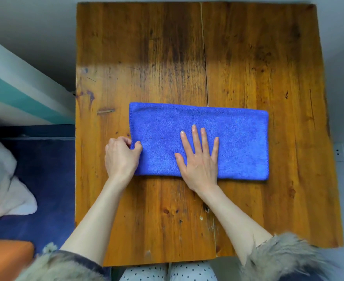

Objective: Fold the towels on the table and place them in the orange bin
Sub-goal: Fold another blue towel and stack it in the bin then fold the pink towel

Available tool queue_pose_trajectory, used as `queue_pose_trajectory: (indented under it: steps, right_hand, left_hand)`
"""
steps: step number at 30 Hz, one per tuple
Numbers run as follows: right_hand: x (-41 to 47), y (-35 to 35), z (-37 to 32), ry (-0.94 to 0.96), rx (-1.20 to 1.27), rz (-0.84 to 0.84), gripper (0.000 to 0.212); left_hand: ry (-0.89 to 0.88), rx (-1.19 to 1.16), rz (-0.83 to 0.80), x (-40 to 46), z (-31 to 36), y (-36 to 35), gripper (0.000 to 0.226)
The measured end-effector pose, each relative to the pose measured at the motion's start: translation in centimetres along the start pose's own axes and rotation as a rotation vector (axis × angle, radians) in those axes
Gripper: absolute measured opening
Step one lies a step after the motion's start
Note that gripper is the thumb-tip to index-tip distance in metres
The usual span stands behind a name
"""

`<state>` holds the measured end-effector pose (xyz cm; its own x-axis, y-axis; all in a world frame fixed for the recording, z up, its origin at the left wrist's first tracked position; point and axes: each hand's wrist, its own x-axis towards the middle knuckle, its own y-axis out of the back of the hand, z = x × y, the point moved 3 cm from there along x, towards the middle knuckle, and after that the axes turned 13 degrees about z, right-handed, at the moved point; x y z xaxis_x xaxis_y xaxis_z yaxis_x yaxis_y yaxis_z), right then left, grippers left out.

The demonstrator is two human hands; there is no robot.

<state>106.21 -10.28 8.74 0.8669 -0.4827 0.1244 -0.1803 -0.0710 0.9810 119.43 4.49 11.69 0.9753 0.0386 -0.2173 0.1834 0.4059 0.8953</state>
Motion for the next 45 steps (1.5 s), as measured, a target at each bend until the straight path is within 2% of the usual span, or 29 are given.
queue_pose_trajectory:
  steps: [3, 5, 9, 12, 15, 17, 23, 26, 28, 35, 40, 43, 45]
  right_hand:
    - [0.0, -0.1, 0.0, 0.003, -0.016, -0.02, 0.059]
    - [0.1, 0.0, -0.1, 0.009, -0.029, -0.036, 0.059]
    - [0.1, 0.2, -0.1, 0.004, -0.047, -0.098, 0.06]
    - [0.4, 1.0, -0.1, 0.005, 0.027, -0.188, 0.062]
    - [0.8, 2.8, 0.6, -0.008, 0.237, -0.224, 0.059]
    - [0.6, 4.8, 2.0, -0.095, 0.43, -0.171, 0.052]
    - [-1.3, 8.7, 9.3, -0.558, 0.743, -0.012, 0.032]
    - [-2.4, 9.1, 13.0, -0.856, 0.974, -0.003, 0.027]
    - [-3.1, 9.0, 14.8, -0.946, 1.044, -0.008, 0.025]
    - [-4.8, 6.8, 17.3, -0.999, 1.077, -0.108, 0.029]
    - [-4.7, 6.7, 17.9, -1.028, 1.126, -0.141, 0.031]
    - [-4.5, 6.7, 18.1, -1.029, 1.117, -0.154, 0.031]
    - [-4.4, 6.7, 18.2, -1.019, 1.088, -0.168, 0.031]
  left_hand:
    - [-0.021, -0.116, -0.063, 0.1, -0.1, 0.8, 0.017]
    - [0.052, -0.236, -0.147, 0.5, -0.3, 1.2, 0.018]
    - [0.342, -0.597, -0.515, 0.5, 0.4, 2.1, 0.031]
    - [0.358, -0.635, -0.634, 0.5, 0.8, 3.2, 0.032]
    - [0.342, -0.64, -0.634, 0.0, 1.8, 4.5, 0.037]
    - [0.313, -0.676, -0.643, -1.0, 3.3, 5.3, 0.04]
    - [0.152, -0.729, -0.548, -6.0, 11.0, 5.5, 0.05]
    - [-0.046, -0.652, -0.461, -9.6, 16.0, 2.9, 0.048]
    - [-0.184, -0.558, -0.4, -12.3, 18.7, -0.1, 0.051]
    - [-0.292, -0.308, -0.361, -16.6, 21.0, -9.5, 0.059]
    - [-0.334, -0.222, -0.292, -17.1, 21.0, -10.9, 0.063]
    - [-0.369, -0.209, -0.353, -17.5, 20.8, -11.6, 0.064]
    - [-0.375, -0.262, -0.388, -17.7, 20.6, -11.3, 0.056]
